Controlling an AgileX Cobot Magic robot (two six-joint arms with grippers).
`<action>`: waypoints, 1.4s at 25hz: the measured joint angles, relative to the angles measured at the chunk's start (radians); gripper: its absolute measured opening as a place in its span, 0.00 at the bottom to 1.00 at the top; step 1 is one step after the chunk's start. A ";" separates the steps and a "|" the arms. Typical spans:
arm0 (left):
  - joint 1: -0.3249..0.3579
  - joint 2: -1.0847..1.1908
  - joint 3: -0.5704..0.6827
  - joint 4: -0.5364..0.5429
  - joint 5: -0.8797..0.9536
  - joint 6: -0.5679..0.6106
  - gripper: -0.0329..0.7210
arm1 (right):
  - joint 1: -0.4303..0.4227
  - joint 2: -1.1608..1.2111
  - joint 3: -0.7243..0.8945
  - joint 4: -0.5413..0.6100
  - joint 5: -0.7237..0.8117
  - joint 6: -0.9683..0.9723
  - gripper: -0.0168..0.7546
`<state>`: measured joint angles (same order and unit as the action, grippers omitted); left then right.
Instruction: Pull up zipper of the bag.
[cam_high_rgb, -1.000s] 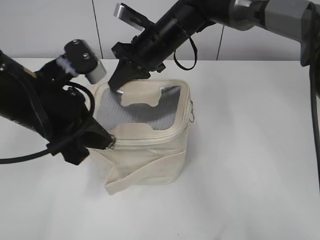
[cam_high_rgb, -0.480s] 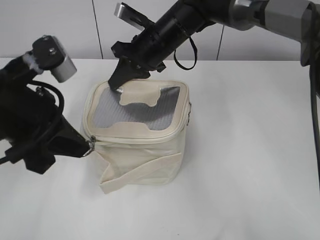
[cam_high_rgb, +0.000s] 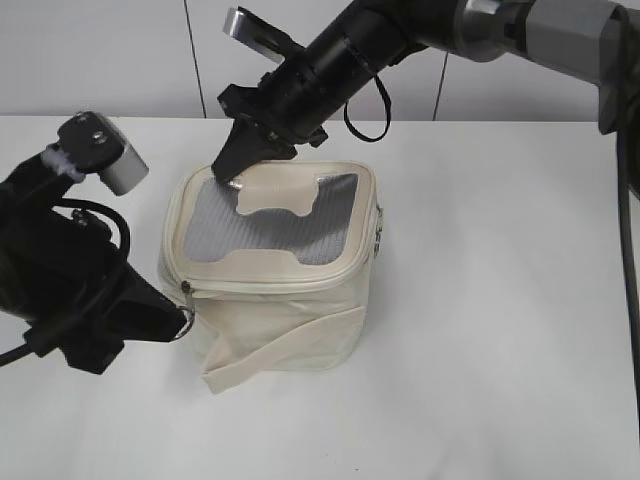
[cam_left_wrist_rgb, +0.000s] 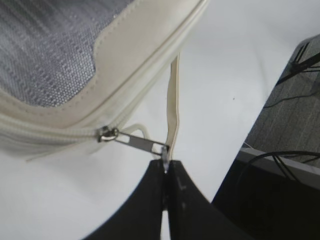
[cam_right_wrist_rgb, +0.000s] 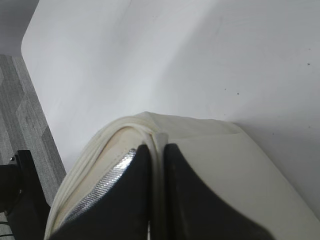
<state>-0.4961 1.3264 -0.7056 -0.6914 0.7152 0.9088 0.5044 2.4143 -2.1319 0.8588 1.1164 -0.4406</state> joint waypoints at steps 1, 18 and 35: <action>0.000 0.000 0.001 -0.021 -0.006 0.019 0.03 | 0.000 0.000 0.000 0.000 -0.001 0.000 0.09; -0.220 0.112 0.009 -0.481 -0.273 0.345 0.03 | 0.003 0.000 0.000 0.008 -0.001 0.002 0.09; 0.217 -0.041 -0.084 -0.256 0.005 0.124 0.47 | -0.241 -0.243 0.221 -0.034 -0.071 -0.062 0.50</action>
<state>-0.2795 1.2855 -0.7900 -0.9477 0.7197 1.0328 0.2638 2.1717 -1.9109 0.8244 1.0459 -0.5023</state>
